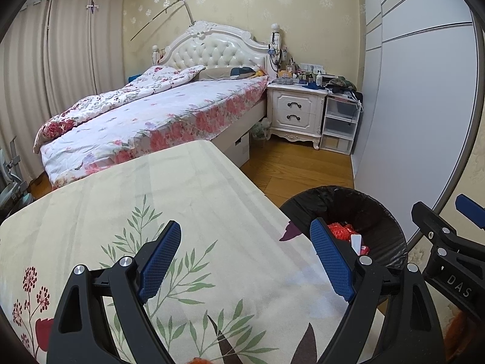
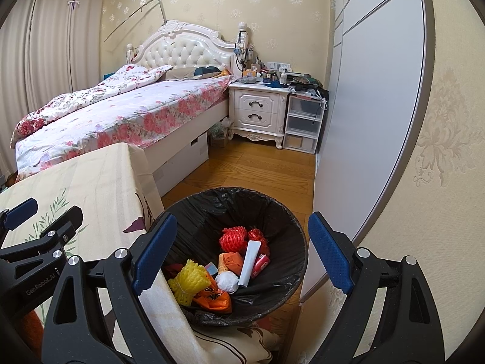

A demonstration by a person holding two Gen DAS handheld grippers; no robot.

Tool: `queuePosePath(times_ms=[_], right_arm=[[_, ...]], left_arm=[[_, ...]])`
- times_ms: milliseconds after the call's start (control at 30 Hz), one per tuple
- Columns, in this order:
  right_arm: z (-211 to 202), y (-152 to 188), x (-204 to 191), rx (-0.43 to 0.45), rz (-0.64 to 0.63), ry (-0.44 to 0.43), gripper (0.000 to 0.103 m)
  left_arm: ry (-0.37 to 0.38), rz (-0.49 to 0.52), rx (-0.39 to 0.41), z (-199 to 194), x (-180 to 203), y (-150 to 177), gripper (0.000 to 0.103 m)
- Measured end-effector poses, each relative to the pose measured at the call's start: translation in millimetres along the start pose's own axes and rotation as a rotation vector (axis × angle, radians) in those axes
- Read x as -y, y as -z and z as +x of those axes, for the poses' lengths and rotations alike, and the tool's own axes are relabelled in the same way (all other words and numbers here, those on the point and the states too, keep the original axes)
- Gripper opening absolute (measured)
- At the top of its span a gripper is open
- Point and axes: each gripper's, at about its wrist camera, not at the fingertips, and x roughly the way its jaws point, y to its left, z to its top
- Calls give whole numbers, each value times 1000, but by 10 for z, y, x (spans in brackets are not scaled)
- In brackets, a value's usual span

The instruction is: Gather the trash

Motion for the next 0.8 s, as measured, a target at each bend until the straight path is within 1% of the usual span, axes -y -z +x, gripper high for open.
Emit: queuePosePath(times_ms=[100,300,400,633,800], right_arm=[[-1,0,-2,0,0,0,86],[-1,-2,-4,0,-1,0,86],[-3,-5,-3,1,-2,0,86],[13,25,-26,2,-7,-3,86],[48,57,-84,-1,-14,-9,86]], left_arm=[[17,-2,1,-6,-6,5,84],[25,-13,19,-12,9,4,85],[23,-27,14,1,-25,4,85],[-15,-8,28,-5,-37,12,85],[-10,-23,15,-1,-130,11,85]])
